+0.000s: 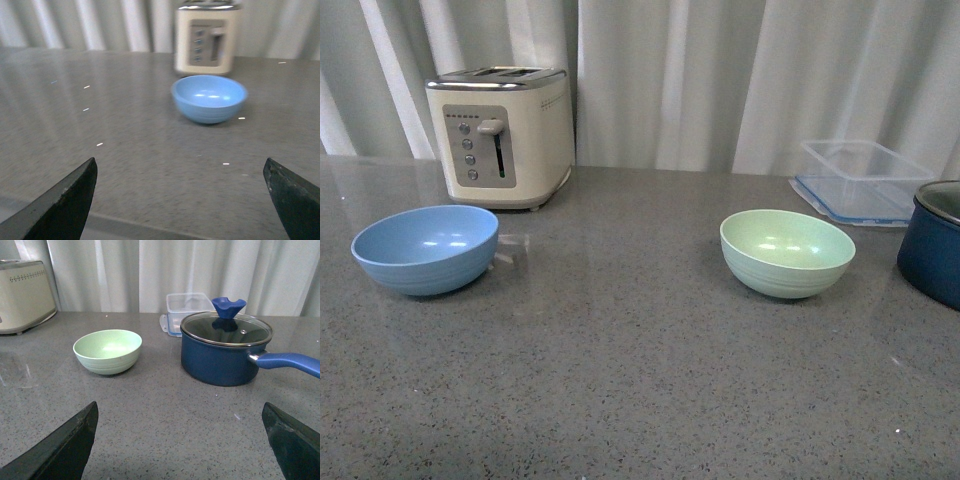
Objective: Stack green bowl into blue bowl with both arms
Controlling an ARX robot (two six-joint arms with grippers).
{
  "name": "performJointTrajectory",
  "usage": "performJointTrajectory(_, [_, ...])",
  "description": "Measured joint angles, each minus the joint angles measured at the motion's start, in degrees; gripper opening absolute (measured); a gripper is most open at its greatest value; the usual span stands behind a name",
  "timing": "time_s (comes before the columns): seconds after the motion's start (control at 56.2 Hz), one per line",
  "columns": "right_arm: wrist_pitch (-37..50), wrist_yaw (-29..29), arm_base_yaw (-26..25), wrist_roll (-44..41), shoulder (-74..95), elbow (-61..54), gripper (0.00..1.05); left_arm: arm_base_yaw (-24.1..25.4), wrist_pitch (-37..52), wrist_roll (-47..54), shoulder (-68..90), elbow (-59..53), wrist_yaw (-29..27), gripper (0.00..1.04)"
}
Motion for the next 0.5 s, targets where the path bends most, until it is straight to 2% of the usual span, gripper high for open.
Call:
performJointTrajectory(0.107, [0.0, 0.0, 0.0, 0.0, 0.0, 0.0, 0.95, 4.0, 3.7, -0.5, 8.7, 5.7, 3.3, 0.98])
performJointTrajectory(0.142, [0.0, 0.0, 0.0, 0.0, 0.0, 0.0, 0.95, 6.3, 3.6, -2.0, 12.1, 9.2, 6.1, 0.98])
performJointTrajectory(0.249, [0.0, 0.0, 0.0, 0.0, 0.0, 0.0, 0.95, 10.1, 2.9, -4.7, 19.3, 16.5, 9.2, 0.98])
performJointTrajectory(0.498, [0.0, 0.0, 0.0, 0.0, 0.0, 0.0, 0.95, 12.8, 1.6, -10.3, 35.2, 34.0, 11.7, 0.98])
